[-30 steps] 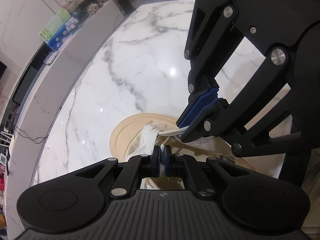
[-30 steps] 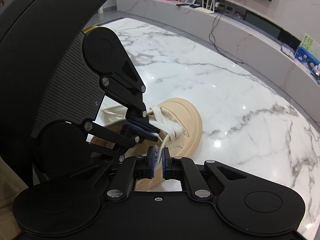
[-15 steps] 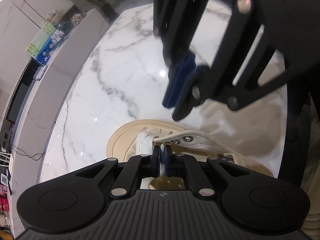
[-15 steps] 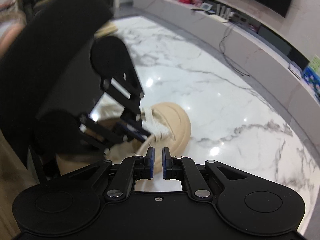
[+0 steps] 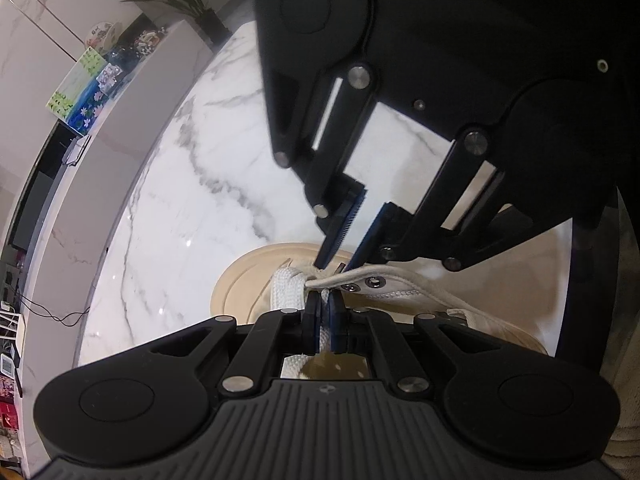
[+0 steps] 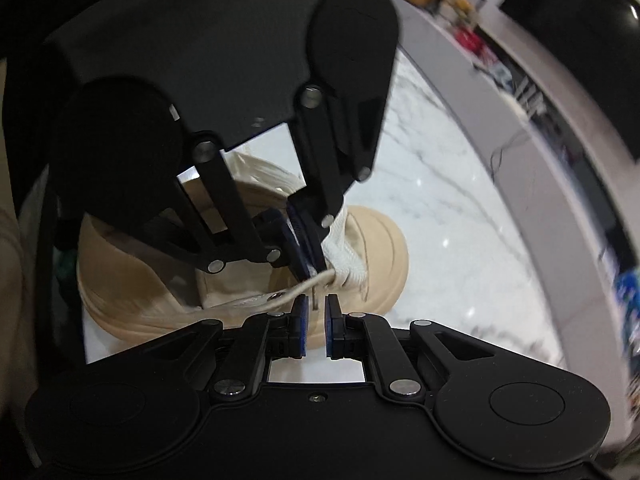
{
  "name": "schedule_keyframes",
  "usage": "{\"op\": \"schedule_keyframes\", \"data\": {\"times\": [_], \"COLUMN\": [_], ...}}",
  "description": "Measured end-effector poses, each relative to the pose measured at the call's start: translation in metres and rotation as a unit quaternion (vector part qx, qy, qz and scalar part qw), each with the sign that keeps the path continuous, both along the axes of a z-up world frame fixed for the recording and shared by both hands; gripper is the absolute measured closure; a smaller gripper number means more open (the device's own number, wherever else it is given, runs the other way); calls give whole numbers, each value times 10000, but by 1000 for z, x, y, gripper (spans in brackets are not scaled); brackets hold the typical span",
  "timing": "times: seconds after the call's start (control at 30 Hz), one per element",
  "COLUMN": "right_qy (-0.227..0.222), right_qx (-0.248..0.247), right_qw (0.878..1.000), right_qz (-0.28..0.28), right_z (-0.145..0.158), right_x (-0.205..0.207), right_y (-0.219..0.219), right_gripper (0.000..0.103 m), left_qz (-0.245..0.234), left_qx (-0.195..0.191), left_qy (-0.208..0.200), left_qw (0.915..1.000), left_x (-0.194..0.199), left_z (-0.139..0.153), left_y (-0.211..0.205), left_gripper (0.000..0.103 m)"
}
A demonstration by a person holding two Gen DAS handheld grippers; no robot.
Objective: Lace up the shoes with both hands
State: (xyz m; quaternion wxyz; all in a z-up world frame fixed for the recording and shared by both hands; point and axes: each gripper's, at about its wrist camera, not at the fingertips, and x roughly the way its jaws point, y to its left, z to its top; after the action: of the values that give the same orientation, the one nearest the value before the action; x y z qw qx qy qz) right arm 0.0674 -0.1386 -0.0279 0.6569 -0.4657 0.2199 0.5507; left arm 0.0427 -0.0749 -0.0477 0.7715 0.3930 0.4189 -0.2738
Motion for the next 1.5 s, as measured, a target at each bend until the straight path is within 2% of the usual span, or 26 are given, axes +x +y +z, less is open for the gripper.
{"op": "schedule_keyframes", "data": {"times": [0.13, 0.23, 0.37, 0.43, 0.5, 0.7, 0.8, 0.93, 1.13, 1.23, 1.3, 1.33, 1.37, 1.4, 1.5], "right_qy": [-40, -54, -110, -78, 0, 119, 108, 101, 168, 228, 242, 254, 263, 271, 239], "right_qx": [-151, -217, -256, -254, -265, -363, -414, -500, -671, -757, -794, -812, -823, -844, -938], "right_qw": [9997, 9992, 9986, 9988, 9991, 9992, 9991, 9986, 9968, 9954, 9945, 9937, 9930, 9922, 9901], "right_qz": [173, 323, 457, 422, 318, 85, 11, -131, -400, -544, -640, -730, -802, -878, -1019], "right_z": [0, 0, -5, -8, -7, 0, 2, 5, 10, 14, 16, 18, 19, 20, 22], "right_x": [2, 2, -4, -6, -6, -2, -4, 1, -3, -4, -4, -3, 0, 1, 0], "right_y": [5, 8, 8, 9, 11, 17, 18, 17, -1, -12, -19, -23, -24, -28, -40], "right_gripper": [97, 102, 102, 102, 102, 102, 102, 102, 102, 102, 102, 102, 102, 102, 102], "left_qz": [-1, 67, 100, 147, 222, 341, 527, 862, 1110, 1218, 1318, 1372, 1430, 1496, 1619], "left_qx": [-13, 26, 21, -12, -31, -22, -55, -211, -654, -664, -851, -965, -1063, -1111, -1292], "left_qy": [5, -13, -2, 7, -26, -153, -324, -387, 58, 35, 33, 68, 96, 106, 156], "left_qw": [10000, 10000, 9999, 9999, 9997, 9993, 9981, 9953, 9916, 9903, 9876, 9858, 9839, 9824, 9782], "left_x": [1, -1, -1, -1, -2, -15, -21, -31, -36, -37, -35, -33, -31, -32, -36], "left_z": [2, 1, 1, 1, 5, 18, 27, 37, 40, 41, 42, 41, 39, 36, 34], "left_y": [2, -19, -19, -16, -14, -10, -5, 6, 17, 14, 13, 14, 15, 21, 32], "left_gripper": [99, 99, 99, 96, 84, 83, 76, 76, 76, 76, 76, 78, 86, 90, 90]}}
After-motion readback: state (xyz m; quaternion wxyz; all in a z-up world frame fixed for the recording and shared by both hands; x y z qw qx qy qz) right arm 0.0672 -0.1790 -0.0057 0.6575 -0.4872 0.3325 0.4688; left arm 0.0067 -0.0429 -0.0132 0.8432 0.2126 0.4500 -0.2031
